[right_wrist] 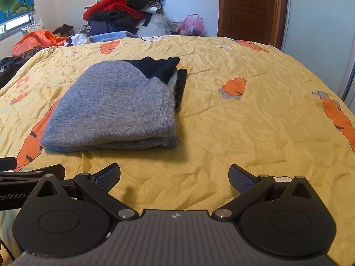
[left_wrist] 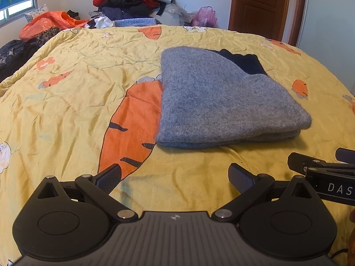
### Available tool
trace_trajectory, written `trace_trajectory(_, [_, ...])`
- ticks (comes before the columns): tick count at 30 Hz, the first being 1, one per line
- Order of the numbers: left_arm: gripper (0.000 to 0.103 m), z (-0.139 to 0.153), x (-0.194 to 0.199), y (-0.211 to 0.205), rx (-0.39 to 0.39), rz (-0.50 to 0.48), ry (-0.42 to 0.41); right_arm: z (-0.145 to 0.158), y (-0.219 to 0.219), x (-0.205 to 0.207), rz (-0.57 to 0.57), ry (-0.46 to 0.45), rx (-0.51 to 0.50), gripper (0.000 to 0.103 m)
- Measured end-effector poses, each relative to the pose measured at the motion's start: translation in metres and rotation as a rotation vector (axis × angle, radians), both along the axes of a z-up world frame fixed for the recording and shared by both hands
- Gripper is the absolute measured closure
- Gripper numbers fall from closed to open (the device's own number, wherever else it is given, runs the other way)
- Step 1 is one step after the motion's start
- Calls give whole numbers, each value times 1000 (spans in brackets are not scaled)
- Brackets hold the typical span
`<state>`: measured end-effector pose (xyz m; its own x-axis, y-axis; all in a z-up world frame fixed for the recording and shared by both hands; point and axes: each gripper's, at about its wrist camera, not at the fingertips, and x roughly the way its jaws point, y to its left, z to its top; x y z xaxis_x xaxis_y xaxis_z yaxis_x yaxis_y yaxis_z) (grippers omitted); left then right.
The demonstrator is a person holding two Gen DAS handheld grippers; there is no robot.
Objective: Fold small clothes
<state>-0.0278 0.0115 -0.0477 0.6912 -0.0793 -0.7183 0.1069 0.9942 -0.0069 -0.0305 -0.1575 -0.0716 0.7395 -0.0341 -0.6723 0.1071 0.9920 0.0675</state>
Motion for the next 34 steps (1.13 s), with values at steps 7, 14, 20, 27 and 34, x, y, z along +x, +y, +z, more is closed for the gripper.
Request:
trace_trajectory(7, [0, 1, 0, 0, -3, 2, -2, 1, 1, -1, -2, -2, 2, 0])
trace_trajectory(14, [0, 3, 0, 0, -13, -8, -1, 1, 1, -2, -4, -1, 9, 0])
trace_trajectory(20, [0, 5, -2, 1, -20, -4, -23, 1, 1, -2, -6, -1, 16, 0])
trace_trajectory(27, [1, 10, -2, 11, -20, 99, -61, 2, 1, -2, -8, -3, 22, 0])
trace_trajectory(34, [0, 19, -3, 16, -94, -12, -29, 6, -7, -1, -20, -24, 73, 0])
